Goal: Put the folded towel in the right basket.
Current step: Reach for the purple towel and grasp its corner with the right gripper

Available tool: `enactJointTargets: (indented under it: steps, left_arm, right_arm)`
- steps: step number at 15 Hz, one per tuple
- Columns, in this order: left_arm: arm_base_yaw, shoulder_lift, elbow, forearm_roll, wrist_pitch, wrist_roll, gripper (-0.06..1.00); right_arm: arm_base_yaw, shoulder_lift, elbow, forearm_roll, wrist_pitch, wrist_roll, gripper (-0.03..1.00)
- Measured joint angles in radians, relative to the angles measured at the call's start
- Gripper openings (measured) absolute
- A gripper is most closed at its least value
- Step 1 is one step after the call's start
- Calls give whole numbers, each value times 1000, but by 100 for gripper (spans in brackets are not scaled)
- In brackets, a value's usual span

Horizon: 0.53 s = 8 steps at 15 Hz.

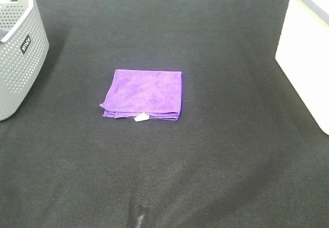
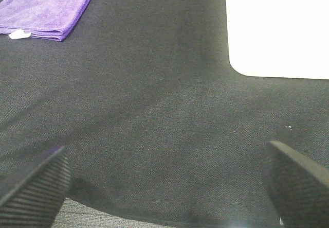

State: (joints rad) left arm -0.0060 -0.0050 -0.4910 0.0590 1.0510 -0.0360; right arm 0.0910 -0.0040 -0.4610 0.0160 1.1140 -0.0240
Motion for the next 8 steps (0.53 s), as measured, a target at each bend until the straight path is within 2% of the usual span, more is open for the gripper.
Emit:
enactJointTargets:
  steps: [8]
  left_arm:
    - [0,0,0,0,0,0,99]
  right_arm:
    - [0,0,0,0,0,0,96]
